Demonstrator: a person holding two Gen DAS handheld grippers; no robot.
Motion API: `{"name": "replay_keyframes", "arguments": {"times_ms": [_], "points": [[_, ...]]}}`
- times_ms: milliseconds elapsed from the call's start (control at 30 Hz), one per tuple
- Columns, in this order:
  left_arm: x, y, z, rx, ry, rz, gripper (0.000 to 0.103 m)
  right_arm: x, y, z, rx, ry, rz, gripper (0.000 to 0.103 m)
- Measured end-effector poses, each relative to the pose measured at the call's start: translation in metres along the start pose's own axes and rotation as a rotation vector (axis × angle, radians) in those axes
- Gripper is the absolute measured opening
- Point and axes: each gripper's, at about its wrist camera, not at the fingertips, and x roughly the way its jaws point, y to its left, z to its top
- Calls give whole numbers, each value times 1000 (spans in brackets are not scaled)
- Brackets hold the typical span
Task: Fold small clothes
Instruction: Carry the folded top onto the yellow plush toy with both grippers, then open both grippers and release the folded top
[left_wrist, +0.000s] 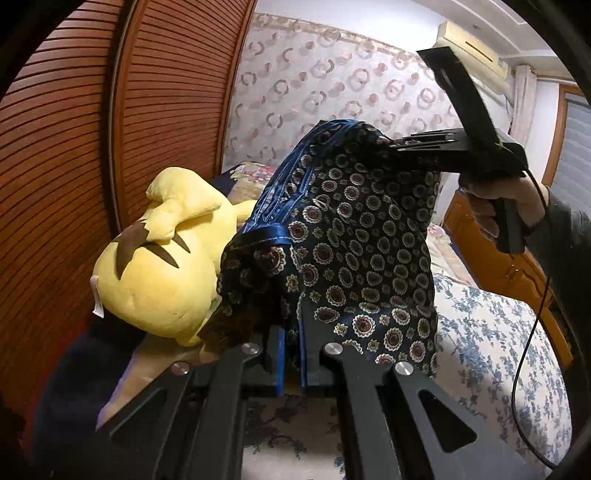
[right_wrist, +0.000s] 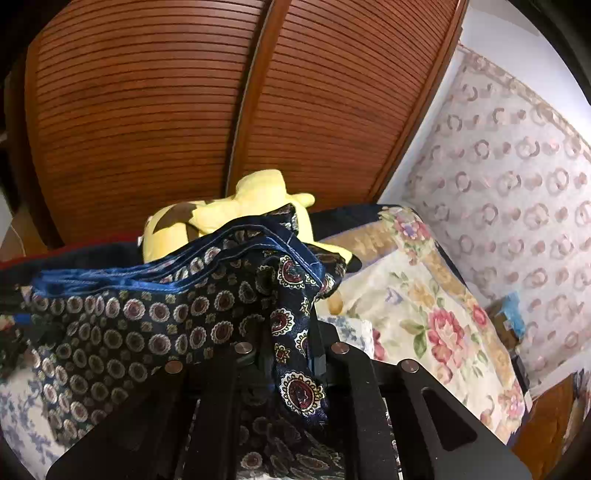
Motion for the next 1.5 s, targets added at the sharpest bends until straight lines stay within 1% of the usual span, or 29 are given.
{"name": "replay_keyframes", "arguments": {"times_ms": [67,133,167,233,333,367,400,433,467,500,533,567,600,633,767,800,900,967,1033,1133,1267,1367,1500], "points": [[-1,-1,-3,14,-6,8,2,3,-4,2,53,-10,-8,14],[-1,-1,-4,19,-2,18,4,5,-10,-1,132,-23,-19,30],[-1,-1,-4,19,1,24,4,5,-10,0,147,-30,-26,33],[-2,-2,-5,26,10,33,5,2,-11,-3,175,-51,-40,55],[-5,-6,-5,45,8,44,9,-6,-14,-7,209,-73,-64,61],[-7,-7,-5,58,3,52,11,-9,-15,-12,228,-74,-55,62],[-8,-9,-6,68,0,57,16,-10,-14,-14,235,-74,-50,62],[-9,-9,-5,74,-3,57,23,-10,-13,-19,244,-68,-41,63],[-13,-11,-5,89,-16,56,27,-10,-11,-25,254,-58,-29,63],[-16,-13,-5,97,-23,55,36,-9,-8,-31,265,-47,-18,63],[-19,-15,-4,108,-32,54,40,-8,-5,-37,276,-38,-6,63],[-22,-16,-3,115,-38,56,41,-4,0,-44,287,-27,7,63],[-25,-18,-3,121,-44,56,47,-1,3,-49,295,-19,15,63],[-27,-19,-2,124,-48,52,57,4,6,-55,308,-8,22,63],[-40,-22,2,128,-71,31,60,27,14,-75,343,35,12,63],[-42,-24,3,133,-71,27,63,32,16,-78,346,39,8,64],[-49,-29,3,145,-74,31,66,32,14,-86,381,17,8,65],[-52,-32,3,151,-72,30,66,24,13,-88,404,6,-2,65],[-56,-37,2,169,-78,35,67,12,15,-91,416,-8,-15,65],[-61,-45,-1,186,-81,35,67,-18,19,-98,431,-35,-51,65],[-63,-60,-8,220,-82,28,67,-65,29,-118,452,-71,-112,65],[-64,-71,-14,239,-72,4,67,-100,38,-137,484,-92,-158,66],[-64,-90,-22,258,-62,-28,67,-140,48,-160,528,-123,-200,76]]}}
